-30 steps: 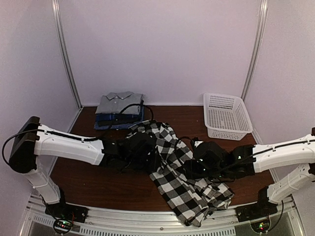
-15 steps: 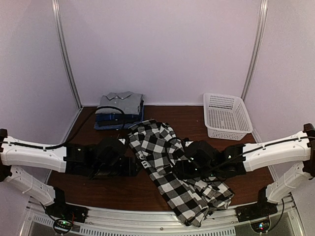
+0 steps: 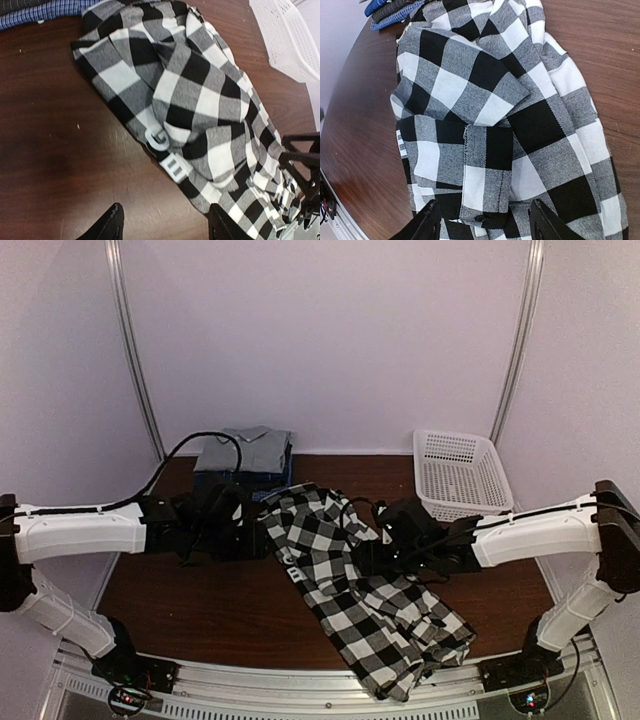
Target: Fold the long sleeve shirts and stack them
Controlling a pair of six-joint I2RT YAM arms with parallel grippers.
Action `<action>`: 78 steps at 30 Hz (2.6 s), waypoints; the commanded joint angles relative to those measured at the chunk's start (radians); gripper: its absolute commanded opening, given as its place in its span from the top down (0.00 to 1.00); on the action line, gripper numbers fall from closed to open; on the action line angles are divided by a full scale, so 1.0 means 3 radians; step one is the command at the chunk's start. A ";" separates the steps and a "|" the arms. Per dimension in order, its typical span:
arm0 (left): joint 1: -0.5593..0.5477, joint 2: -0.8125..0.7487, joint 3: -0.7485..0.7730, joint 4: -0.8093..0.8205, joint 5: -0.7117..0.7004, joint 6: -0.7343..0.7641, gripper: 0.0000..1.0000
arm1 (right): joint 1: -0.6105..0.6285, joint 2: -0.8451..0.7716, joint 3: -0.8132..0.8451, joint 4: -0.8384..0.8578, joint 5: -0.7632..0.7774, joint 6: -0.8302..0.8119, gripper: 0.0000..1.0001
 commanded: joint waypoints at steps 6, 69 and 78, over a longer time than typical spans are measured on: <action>0.0362 0.0752 0.0640 0.0481 0.0430 0.0626 0.42 | -0.0168 0.0361 -0.0105 0.0558 -0.0470 -0.0204 0.41; 0.0807 0.1677 0.1596 0.0549 0.0885 0.0425 0.59 | -0.0768 0.1103 0.3247 -0.1313 0.1293 -0.2096 1.00; 0.0797 0.1842 0.1284 0.0891 0.1208 0.0329 0.69 | -0.0752 0.0865 0.2961 -0.1142 0.0894 -0.2145 1.00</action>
